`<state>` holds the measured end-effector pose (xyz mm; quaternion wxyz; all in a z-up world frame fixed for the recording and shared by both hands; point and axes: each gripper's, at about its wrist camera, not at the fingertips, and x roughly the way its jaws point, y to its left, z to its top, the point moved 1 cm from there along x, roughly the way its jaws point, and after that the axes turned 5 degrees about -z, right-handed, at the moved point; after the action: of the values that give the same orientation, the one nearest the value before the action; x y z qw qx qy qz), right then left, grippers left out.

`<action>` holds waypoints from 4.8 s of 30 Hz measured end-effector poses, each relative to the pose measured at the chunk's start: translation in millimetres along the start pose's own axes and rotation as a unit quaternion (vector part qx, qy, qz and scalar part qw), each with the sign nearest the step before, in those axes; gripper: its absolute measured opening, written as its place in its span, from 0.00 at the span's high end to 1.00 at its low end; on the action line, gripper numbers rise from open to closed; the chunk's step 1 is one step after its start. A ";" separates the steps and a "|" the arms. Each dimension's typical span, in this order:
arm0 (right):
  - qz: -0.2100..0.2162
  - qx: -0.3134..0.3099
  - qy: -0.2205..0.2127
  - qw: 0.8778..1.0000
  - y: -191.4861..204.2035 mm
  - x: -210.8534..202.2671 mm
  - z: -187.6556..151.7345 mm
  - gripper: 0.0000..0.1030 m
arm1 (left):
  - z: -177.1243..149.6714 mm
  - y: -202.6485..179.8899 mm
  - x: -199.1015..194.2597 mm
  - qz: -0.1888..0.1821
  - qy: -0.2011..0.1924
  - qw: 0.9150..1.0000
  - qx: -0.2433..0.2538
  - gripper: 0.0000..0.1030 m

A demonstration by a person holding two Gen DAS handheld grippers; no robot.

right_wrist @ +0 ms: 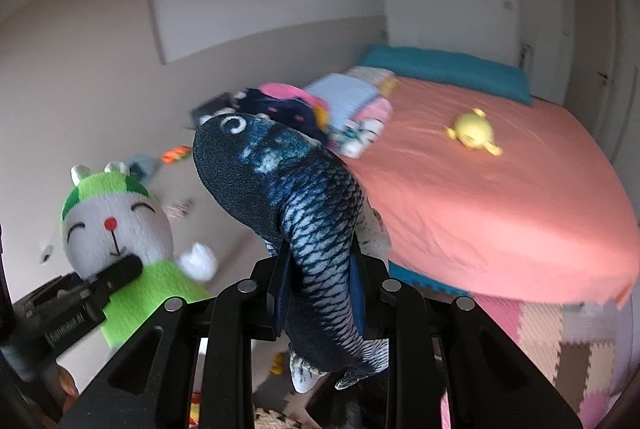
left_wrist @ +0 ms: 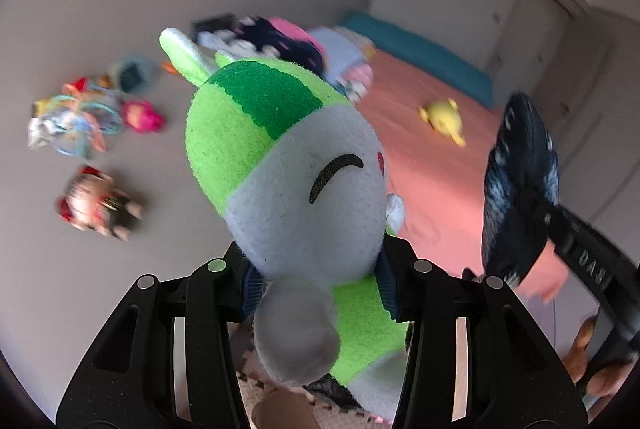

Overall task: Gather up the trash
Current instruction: 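Carry the bunny and fish to the black bin and release both, then grasp the red-haired doll with the left tool while the right tool grasps the pink figure, then carry the doll and pink figure to the bin and release both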

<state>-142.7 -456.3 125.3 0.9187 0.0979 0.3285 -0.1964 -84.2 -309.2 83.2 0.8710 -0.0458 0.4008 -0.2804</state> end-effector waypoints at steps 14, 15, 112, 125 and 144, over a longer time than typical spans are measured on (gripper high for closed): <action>-0.051 0.079 0.117 0.989 -101.3 62.9 -77.0 0.27 | -102.0 -77.7 110.8 -0.028 0.163 0.980 0.112 0.05; -0.073 0.086 0.117 0.987 -108.8 66.0 -79.5 0.18 | -105.5 -81.4 111.9 -0.022 0.162 0.980 0.117 0.05; 0.144 -0.201 0.102 0.963 334.9 201.7 21.2 0.62 | 31.7 310.3 -25.2 0.116 0.020 0.967 -0.228 0.33; 0.154 -0.141 0.066 0.976 239.3 107.1 27.2 0.62 | 18.9 213.3 -51.4 0.089 0.013 0.983 -0.160 0.33; 0.073 -0.027 0.056 0.995 37.5 44.9 -23.7 0.62 | -38.5 22.0 -3.2 0.004 0.073 0.997 -0.009 0.32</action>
<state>-108.5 -428.4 80.2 0.9130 0.1077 0.3766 -0.1143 -103.8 -283.5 52.8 0.8402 -0.0317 0.4656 -0.2762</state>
